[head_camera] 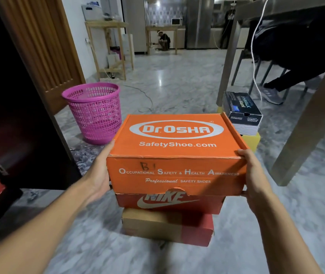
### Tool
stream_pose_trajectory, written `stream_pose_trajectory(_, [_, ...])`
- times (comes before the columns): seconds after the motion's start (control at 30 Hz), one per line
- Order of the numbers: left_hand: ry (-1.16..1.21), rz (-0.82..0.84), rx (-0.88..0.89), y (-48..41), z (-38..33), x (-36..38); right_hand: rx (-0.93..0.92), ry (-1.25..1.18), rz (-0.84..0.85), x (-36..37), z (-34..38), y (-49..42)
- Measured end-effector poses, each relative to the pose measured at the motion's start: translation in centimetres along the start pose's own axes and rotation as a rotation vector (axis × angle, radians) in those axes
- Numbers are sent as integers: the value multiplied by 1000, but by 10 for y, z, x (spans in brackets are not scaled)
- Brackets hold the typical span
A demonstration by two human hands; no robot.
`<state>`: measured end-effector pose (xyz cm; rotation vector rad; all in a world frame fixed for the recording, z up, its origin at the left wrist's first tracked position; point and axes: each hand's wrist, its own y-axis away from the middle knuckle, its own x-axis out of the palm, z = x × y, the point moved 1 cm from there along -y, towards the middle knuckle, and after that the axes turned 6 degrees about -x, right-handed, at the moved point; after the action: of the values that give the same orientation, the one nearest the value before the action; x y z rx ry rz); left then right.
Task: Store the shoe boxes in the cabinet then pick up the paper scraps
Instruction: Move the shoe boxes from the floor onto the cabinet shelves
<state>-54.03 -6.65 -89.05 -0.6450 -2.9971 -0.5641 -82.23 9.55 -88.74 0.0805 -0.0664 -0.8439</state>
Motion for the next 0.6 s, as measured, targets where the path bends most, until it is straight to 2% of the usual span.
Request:
stream_pose_trajectory(0.17, [37,-86,2,29,-21,-18,-56,-12,21,15,29,5])
stream_pose_trajectory(0.37, [107,-131,-8,85,-48,-75,-86,-9,183,55,66,23])
stream_pose_trajectory(0.6, [205,-397,51,171,-55,-129,-117,69,452,123,93,50])
